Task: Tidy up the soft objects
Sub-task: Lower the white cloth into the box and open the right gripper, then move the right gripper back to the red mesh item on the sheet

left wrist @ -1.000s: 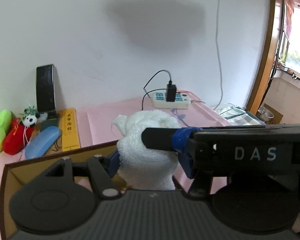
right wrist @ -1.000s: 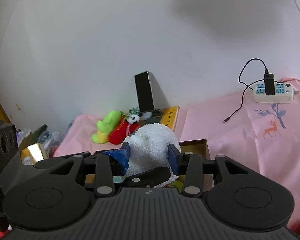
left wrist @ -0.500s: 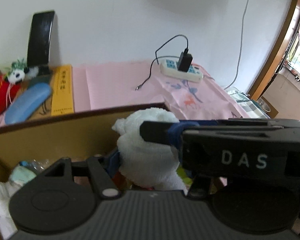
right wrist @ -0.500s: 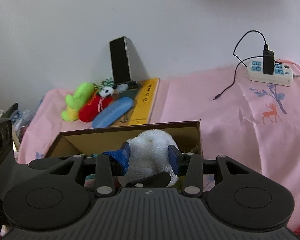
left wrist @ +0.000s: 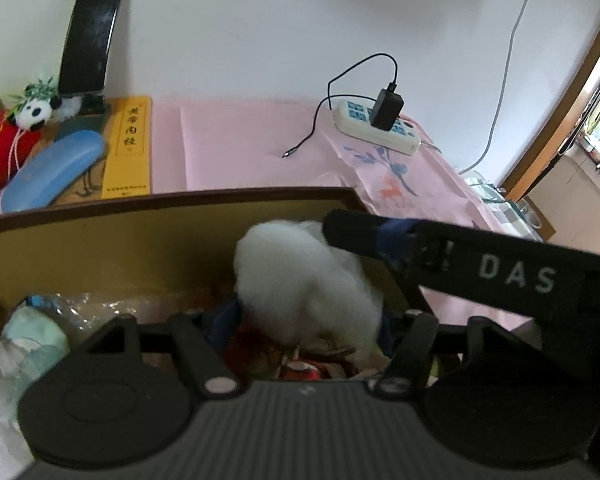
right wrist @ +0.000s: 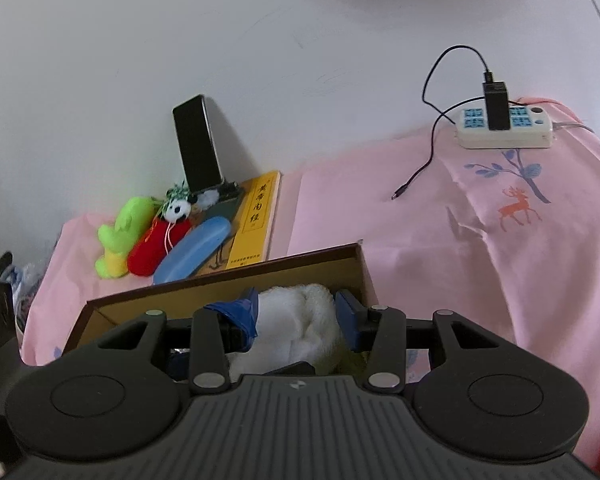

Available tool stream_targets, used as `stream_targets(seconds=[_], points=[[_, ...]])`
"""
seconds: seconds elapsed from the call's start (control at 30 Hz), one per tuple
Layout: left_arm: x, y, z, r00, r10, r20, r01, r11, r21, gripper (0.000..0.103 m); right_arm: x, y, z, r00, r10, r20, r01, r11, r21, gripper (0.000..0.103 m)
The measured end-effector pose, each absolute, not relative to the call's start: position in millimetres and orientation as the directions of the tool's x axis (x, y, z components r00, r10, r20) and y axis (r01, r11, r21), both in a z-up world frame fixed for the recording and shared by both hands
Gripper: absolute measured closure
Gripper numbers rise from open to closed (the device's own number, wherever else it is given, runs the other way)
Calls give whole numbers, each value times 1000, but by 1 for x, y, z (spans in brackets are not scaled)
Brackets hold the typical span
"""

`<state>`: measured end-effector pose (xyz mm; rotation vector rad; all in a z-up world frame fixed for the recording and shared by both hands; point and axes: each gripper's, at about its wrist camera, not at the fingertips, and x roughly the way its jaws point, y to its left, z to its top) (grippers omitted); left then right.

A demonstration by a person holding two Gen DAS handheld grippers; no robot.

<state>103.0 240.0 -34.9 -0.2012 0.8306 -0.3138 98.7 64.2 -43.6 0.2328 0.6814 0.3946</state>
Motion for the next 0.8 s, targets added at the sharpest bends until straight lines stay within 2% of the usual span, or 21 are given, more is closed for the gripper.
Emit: stream_targets(seconds=[0.27, 0.6, 0.8], points=[[99, 239, -35, 650, -327, -686, 191, 944, -269, 37, 86, 53, -44, 714, 420, -560, -250, 900, 357, 76], [87, 238, -25, 704, -202, -681, 116, 979, -170, 37, 66, 42, -36, 724, 405, -559, -236, 906, 351, 76], [72, 247, -14, 707, -140, -693, 47, 987, -151, 37, 51, 42, -29, 719, 412, -559, -256, 905, 339, 76]])
